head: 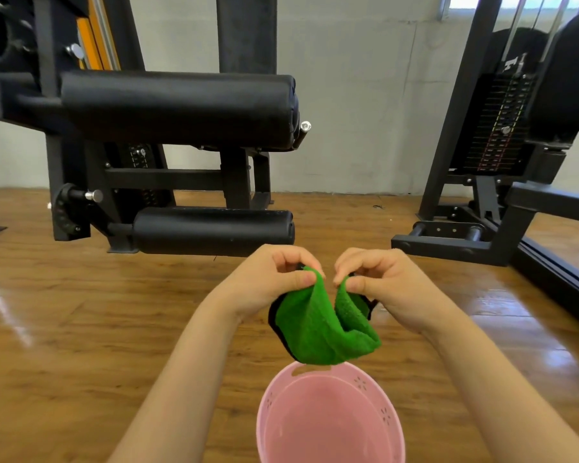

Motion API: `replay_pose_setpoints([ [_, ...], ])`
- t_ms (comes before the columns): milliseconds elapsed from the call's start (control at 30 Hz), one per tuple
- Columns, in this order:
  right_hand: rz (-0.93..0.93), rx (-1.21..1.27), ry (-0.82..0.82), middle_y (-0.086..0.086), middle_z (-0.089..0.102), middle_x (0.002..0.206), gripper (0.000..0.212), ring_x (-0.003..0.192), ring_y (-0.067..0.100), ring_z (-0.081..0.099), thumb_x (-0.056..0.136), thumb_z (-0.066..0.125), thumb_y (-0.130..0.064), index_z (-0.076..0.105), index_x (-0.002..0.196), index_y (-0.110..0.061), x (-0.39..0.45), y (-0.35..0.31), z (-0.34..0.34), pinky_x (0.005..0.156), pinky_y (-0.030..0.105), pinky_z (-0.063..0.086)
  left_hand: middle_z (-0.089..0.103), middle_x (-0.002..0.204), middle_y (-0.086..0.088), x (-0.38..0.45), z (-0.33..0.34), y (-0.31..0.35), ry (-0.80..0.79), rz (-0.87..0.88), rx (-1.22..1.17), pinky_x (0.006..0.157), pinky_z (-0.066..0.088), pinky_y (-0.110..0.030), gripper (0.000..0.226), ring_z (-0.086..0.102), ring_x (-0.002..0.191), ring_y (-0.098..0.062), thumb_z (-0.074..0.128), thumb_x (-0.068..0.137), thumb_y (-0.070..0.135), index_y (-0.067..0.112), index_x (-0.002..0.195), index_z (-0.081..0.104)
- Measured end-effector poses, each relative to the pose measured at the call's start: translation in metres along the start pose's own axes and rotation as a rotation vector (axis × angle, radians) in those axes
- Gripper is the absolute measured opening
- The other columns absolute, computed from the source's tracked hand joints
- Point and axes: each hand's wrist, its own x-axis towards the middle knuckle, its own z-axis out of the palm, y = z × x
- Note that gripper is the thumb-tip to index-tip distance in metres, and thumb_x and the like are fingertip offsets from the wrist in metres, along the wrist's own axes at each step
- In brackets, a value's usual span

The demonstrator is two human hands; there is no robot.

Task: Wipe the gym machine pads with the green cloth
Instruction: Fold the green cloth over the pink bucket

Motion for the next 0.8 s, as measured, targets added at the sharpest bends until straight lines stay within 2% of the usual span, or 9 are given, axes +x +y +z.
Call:
replay_pose_setpoints([
  [100,-0.065,0.007,0.023,-0.009,0.067,0.078,0.01,0.075,0.006,0.06,0.066,0.077,-0.032,0.075,0.075,-0.029,0.001,-0.002,0.001,0.07,0.018,0.047,0.068,0.072,0.011,0.001,0.003,0.005,0.052,0.021,0.072,0.07,0.05,-0.02,0.027,0.065,0.073,-0.005,0.064,0.083,-0.006,0.02,0.079,0.069],
  [167,-0.086,0.027,0.049,-0.006,0.069,0.076,0.025,0.074,0.007,0.062,0.057,0.082,-0.043,0.076,0.075,-0.026,0.002,0.0,0.002,0.069,0.019,0.05,0.068,0.074,0.009,0.002,0.007,0.008,0.064,0.042,0.075,0.071,0.052,-0.021,0.024,0.066,0.076,-0.007,0.068,0.079,-0.007,0.017,0.082,0.066],
  [233,-0.092,0.037,0.099,-0.005,0.069,0.074,0.031,0.072,0.009,0.062,0.051,0.084,-0.047,0.075,0.072,-0.026,0.003,0.004,0.003,0.069,0.021,0.051,0.068,0.072,0.009,0.004,0.012,0.009,0.086,0.06,0.078,0.07,0.052,-0.02,0.023,0.065,0.074,-0.007,0.071,0.076,-0.007,0.015,0.08,0.064],
  [367,-0.098,0.075,0.187,-0.003,0.068,0.071,0.036,0.07,0.011,0.061,0.045,0.086,-0.048,0.074,0.069,-0.025,0.004,0.01,0.001,0.067,0.024,0.052,0.067,0.069,0.008,0.007,0.019,0.006,0.162,0.115,0.052,0.07,0.052,-0.022,0.027,0.062,0.07,-0.008,0.074,0.071,-0.008,0.017,0.073,0.063],
  [533,-0.132,0.166,0.197,-0.007,0.065,0.077,0.035,0.077,0.01,0.06,0.045,0.088,-0.043,0.071,0.07,-0.024,0.008,0.016,0.004,0.073,0.024,0.05,0.067,0.077,0.011,0.009,0.025,0.005,0.209,0.166,0.022,0.076,0.052,-0.025,0.03,0.063,0.08,-0.008,0.076,0.067,-0.01,0.018,0.068,0.064],
  [600,-0.112,0.16,0.211,-0.008,0.062,0.083,0.046,0.084,0.011,0.057,0.043,0.088,-0.048,0.066,0.075,-0.025,0.009,0.019,0.004,0.076,0.025,0.048,0.069,0.084,0.011,0.009,0.027,0.005,0.21,0.158,0.0,0.079,0.053,-0.024,0.031,0.066,0.086,-0.006,0.074,0.068,-0.013,0.016,0.067,0.063],
  [667,-0.055,0.136,0.25,-0.004,0.057,0.089,0.067,0.088,0.014,0.054,0.037,0.088,-0.056,0.056,0.083,-0.018,0.009,0.023,0.003,0.076,0.028,0.045,0.072,0.087,0.005,0.009,0.029,0.005,0.19,0.136,-0.031,0.08,0.055,-0.026,0.029,0.068,0.088,-0.01,0.071,0.07,-0.016,0.011,0.069,0.06],
  [733,0.02,0.099,0.285,0.0,0.054,0.089,0.079,0.087,0.017,0.051,0.032,0.087,-0.061,0.05,0.085,-0.014,0.008,0.026,0.002,0.076,0.032,0.043,0.073,0.082,0.003,0.009,0.03,0.003,0.17,0.092,-0.076,0.075,0.055,-0.025,0.027,0.069,0.082,-0.011,0.068,0.072,-0.018,0.007,0.072,0.057],
  [800,0.089,0.083,0.291,-0.002,0.058,0.082,0.08,0.081,0.017,0.051,0.031,0.085,-0.064,0.051,0.084,-0.015,0.008,0.027,0.001,0.073,0.032,0.043,0.071,0.074,0.008,0.009,0.03,0.004,0.195,0.065,-0.046,0.07,0.054,-0.021,0.027,0.067,0.075,-0.007,0.068,0.073,-0.017,0.008,0.073,0.057],
])
